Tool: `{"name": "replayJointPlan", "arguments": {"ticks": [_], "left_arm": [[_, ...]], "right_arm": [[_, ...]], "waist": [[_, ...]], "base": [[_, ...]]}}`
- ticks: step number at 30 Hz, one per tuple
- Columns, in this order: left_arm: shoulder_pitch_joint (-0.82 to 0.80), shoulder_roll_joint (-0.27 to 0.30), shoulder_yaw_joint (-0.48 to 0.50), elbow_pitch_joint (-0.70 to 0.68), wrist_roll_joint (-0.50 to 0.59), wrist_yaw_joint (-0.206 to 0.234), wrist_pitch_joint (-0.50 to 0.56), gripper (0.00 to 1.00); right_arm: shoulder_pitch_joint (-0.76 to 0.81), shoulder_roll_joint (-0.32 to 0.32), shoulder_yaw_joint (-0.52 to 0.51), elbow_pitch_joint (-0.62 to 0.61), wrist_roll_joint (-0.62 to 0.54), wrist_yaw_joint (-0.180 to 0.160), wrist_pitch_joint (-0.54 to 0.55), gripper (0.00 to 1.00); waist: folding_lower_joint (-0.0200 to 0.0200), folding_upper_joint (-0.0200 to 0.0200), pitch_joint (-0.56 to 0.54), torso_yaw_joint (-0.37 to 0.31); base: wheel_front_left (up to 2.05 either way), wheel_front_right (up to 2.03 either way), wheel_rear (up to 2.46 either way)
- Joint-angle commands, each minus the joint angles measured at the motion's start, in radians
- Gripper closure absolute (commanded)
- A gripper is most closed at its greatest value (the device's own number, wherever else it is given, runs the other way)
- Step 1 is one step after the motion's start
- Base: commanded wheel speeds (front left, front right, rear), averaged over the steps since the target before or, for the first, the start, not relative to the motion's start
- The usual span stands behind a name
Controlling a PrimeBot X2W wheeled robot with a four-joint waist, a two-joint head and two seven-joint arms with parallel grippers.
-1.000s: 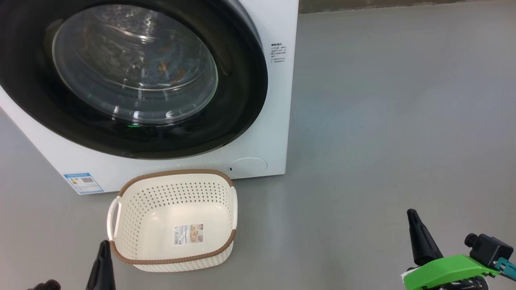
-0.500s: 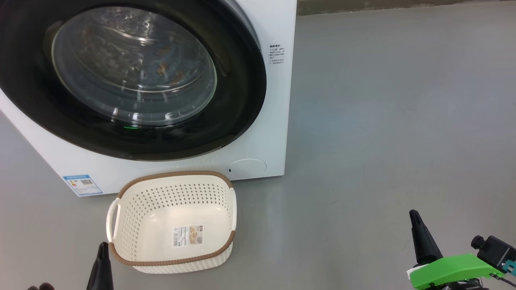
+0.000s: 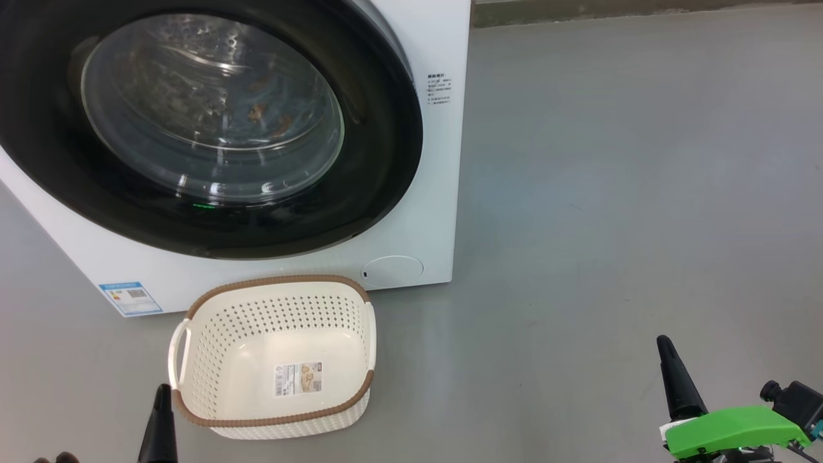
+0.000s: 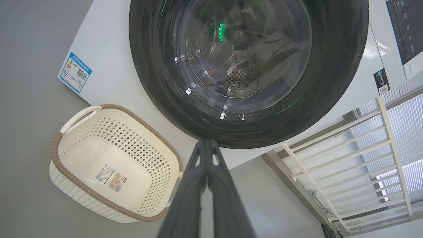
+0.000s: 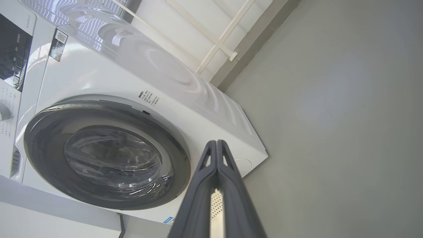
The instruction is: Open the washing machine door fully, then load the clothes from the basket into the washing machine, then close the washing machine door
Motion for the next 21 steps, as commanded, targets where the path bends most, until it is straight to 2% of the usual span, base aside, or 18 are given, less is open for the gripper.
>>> {"name": "replayJointPlan", "arguments": {"ticks": [1,21], "left_arm": [[-0.052,0.022,0.025,-0.017,-0.028,-0.002,0.006,1.00],[-0.076,0.024,0.039,-0.005,-0.248,-0.002,0.064,1.00]], "right_arm": [[-0.035,-0.005,0.003,-0.029,0.034,-0.002,0.007,1.00],[-0.038,-0.005,-0.008,-0.032,0.263,-0.002,0.066,1.00]], "waist": [[-0.0001,0.0000,0.000,0.000],[-0.0001,0.0000,-0.007,-0.006]], "base": [[0.00,0.00,0.00],[0.00,0.00,0.00]]}}
